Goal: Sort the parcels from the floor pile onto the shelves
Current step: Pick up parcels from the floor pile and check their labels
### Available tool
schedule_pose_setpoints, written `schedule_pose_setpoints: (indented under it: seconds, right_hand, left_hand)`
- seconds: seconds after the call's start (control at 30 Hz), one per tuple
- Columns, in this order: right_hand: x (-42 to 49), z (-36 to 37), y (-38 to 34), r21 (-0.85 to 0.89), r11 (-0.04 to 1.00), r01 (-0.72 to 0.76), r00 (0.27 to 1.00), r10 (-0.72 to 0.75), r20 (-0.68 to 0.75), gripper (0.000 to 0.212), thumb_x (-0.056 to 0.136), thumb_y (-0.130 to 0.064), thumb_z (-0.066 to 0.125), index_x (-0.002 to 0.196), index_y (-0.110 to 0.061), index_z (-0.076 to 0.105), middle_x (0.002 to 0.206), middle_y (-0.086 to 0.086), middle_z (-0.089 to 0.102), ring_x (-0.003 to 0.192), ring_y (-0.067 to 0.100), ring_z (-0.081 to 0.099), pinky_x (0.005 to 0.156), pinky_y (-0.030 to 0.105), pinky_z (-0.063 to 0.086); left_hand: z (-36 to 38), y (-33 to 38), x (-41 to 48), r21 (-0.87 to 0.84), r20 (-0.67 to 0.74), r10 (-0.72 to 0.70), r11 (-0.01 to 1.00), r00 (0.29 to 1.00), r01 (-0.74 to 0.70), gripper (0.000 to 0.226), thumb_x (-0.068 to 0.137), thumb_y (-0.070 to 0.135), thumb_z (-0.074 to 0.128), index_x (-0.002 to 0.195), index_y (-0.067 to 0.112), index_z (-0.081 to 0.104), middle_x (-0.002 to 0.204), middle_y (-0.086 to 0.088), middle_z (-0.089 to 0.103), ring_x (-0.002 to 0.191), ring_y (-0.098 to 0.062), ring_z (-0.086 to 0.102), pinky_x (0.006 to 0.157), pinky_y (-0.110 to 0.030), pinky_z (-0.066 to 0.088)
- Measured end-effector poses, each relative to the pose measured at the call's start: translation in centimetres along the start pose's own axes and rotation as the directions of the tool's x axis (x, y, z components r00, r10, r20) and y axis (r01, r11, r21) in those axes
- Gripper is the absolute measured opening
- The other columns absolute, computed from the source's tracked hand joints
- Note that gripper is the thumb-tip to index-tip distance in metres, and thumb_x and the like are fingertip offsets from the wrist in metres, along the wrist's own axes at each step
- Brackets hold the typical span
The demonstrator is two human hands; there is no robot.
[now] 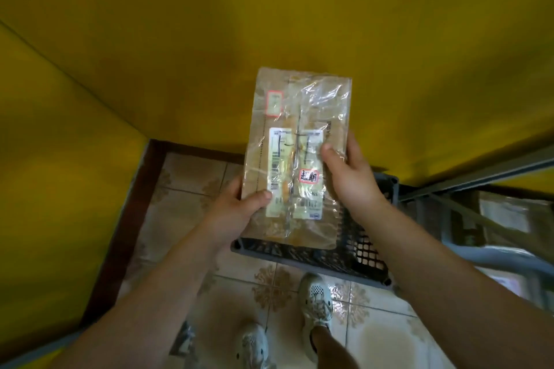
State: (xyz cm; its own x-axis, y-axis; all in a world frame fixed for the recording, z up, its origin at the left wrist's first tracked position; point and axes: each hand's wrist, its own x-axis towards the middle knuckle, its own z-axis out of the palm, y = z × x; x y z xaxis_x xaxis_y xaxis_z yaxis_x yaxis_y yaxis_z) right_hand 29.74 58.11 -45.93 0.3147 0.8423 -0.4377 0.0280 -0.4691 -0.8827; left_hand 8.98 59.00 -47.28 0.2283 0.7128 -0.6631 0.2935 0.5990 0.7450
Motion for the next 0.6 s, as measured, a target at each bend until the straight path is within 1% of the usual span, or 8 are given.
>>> schedule_pose_setpoints:
  seconds: [0.13,0.2,0.23,0.3,0.37,0.43,0.5,0.6]
  right_hand:
    - [-7.5,-2.0,-6.8,0.018,0.995,0.100,0.987,-0.097,-0.125,0.049,0.101,-0.034,0.051,0.146,-0.044,0.033,0.104,-0.025,0.060,0.092,0.000,0.062,0.082,0.027,0.053]
    - [-11.3,-2.9,-9.5,0.027,0.990,0.139,0.975,-0.132,-0.177,0.050,0.101,-0.037,0.051,0.147,-0.045,0.032,0.103,-0.021,0.063,0.082,0.000,0.066,0.071,0.024,0.054]
    - [-13.1,-3.4,-10.8,0.044,0.987,0.157,0.969,-0.145,-0.200,0.050,0.101,-0.039,0.051,0.146,-0.046,0.032,0.103,-0.019,0.064,0.077,0.000,0.068,0.064,0.020,0.053]
    - [-16.8,-4.3,-13.0,0.060,0.980,0.189,0.952,-0.168,-0.257,0.047,0.100,-0.040,0.052,0.143,-0.048,0.034,0.105,-0.020,0.064,0.078,-0.001,0.069,0.063,0.018,0.053]
    - [-20.4,-5.1,-15.1,0.076,0.970,0.232,0.932,-0.199,-0.302,0.040,0.100,-0.039,0.052,0.134,-0.053,0.037,0.105,-0.020,0.065,0.082,0.003,0.070,0.068,0.023,0.056]
    - [-23.8,-6.1,-16.7,0.090,0.959,0.270,0.913,-0.225,-0.341,0.038,0.101,-0.038,0.051,0.135,-0.050,0.040,0.106,-0.018,0.066,0.080,0.001,0.071,0.062,0.020,0.055]
    - [-27.2,-7.0,-17.8,0.069,0.951,0.301,0.887,-0.253,-0.386,0.042,0.100,-0.039,0.051,0.140,-0.046,0.040,0.106,-0.018,0.066,0.077,-0.005,0.069,0.054,0.013,0.050]
    - [-31.8,-8.8,-18.8,0.031,0.937,0.349,0.845,-0.300,-0.442,0.042,0.099,-0.041,0.053,0.140,-0.043,0.040,0.103,-0.022,0.065,0.073,-0.009,0.067,0.055,0.012,0.048]
  left_hand:
    - [0.0,5.5,-7.9,0.059,0.056,0.157,0.985,0.986,-0.160,0.037,0.089,0.037,0.063,0.123,0.044,0.052,0.105,0.017,0.071,0.088,-0.002,0.070,0.077,-0.029,0.054]
    - [0.0,8.0,-11.6,0.123,0.065,0.239,0.962,0.969,-0.246,0.041,0.088,0.040,0.063,0.127,0.041,0.049,0.109,0.018,0.068,0.090,0.000,0.067,0.073,-0.023,0.050]
    - [0.1,9.1,-13.3,0.147,0.071,0.280,0.946,0.957,-0.288,0.037,0.089,0.040,0.062,0.123,0.043,0.049,0.107,0.020,0.066,0.091,0.001,0.065,0.072,-0.021,0.048]
    - [0.1,11.2,-16.9,0.166,0.087,0.336,0.923,0.938,-0.346,0.029,0.092,0.034,0.060,0.113,0.048,0.046,0.098,0.025,0.062,0.087,0.006,0.060,0.067,-0.017,0.044]
    - [0.2,12.6,-20.2,0.151,0.110,0.381,0.907,0.918,-0.394,0.033,0.092,0.030,0.060,0.119,0.045,0.047,0.102,0.021,0.064,0.087,0.002,0.062,0.071,-0.022,0.049]
    - [0.3,13.6,-23.3,0.137,0.136,0.421,0.888,0.897,-0.438,0.043,0.091,0.032,0.061,0.131,0.040,0.048,0.114,0.014,0.066,0.096,-0.005,0.065,0.081,-0.031,0.053]
    - [0.8,14.4,-26.1,0.153,0.146,0.480,0.853,0.865,-0.500,0.048,0.090,0.035,0.061,0.135,0.037,0.047,0.118,0.015,0.065,0.101,-0.005,0.064,0.083,-0.030,0.052]
    - [2.2,15.1,-30.0,0.146,0.147,0.554,0.807,0.819,-0.572,0.051,0.089,0.037,0.062,0.138,0.034,0.048,0.122,0.014,0.063,0.103,-0.004,0.062,0.080,-0.028,0.051]
